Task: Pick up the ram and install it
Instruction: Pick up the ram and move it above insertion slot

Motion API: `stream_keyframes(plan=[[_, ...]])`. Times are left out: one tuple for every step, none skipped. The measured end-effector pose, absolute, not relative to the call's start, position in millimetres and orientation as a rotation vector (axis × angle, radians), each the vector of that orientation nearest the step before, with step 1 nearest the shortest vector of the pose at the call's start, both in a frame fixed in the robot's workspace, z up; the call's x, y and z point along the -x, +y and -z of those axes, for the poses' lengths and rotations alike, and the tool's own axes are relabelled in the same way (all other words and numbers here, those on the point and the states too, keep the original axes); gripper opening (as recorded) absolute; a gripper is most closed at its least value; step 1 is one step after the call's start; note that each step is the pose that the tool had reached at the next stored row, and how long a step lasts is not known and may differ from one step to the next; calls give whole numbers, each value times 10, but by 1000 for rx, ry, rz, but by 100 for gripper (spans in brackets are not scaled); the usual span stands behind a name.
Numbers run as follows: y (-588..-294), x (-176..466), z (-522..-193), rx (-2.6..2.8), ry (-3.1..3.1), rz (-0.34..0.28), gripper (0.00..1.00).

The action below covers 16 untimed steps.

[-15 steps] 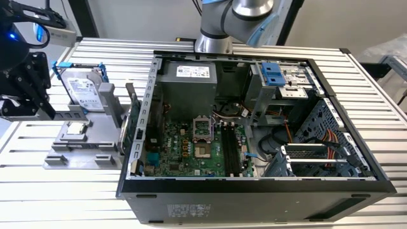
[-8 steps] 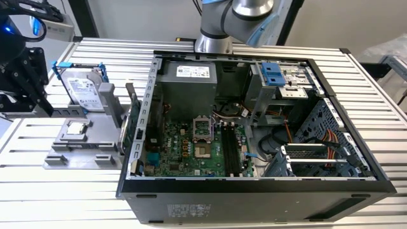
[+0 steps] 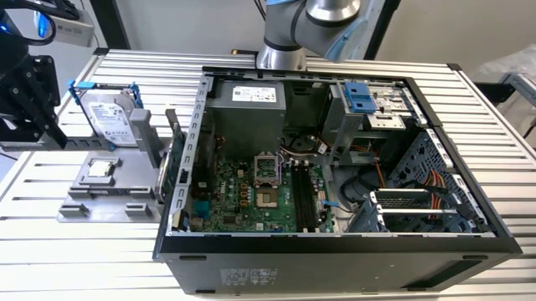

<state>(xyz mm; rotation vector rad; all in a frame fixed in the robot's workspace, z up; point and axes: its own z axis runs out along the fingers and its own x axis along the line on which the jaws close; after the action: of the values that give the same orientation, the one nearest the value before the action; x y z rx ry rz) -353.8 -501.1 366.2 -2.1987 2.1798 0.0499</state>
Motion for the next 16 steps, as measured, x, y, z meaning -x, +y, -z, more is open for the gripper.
stream_keyframes(plan=[[-5012, 3539, -3675, 2199, 2180, -50, 0], [-5012, 3538, -3690, 2199, 2180, -50, 0], [-5011, 3539, -3704, 2199, 2180, -50, 0], [-5011, 3539, -3719, 2199, 2180, -50, 0], [-5011, 3539, -3731, 2199, 2180, -50, 0], [-5012, 3539, -3738, 2199, 2180, -50, 0], [-5012, 3539, -3741, 2198, 2180, -50, 0], [-5012, 3539, -3741, 2198, 2179, -50, 0], [-5012, 3539, -3741, 2198, 2179, -50, 0], [-5012, 3539, -3742, 2199, 2180, -50, 0], [-5012, 3540, -3742, 2199, 2180, -50, 0], [-5011, 3541, -3743, 2199, 2180, -50, 0], [-5011, 3541, -3743, 2199, 2180, -50, 0], [-5011, 3541, -3743, 2199, 2180, -50, 0], [-5011, 3537, -3742, 2198, 2180, -50, 0], [-5011, 3530, -3743, 2199, 2180, -50, 0]])
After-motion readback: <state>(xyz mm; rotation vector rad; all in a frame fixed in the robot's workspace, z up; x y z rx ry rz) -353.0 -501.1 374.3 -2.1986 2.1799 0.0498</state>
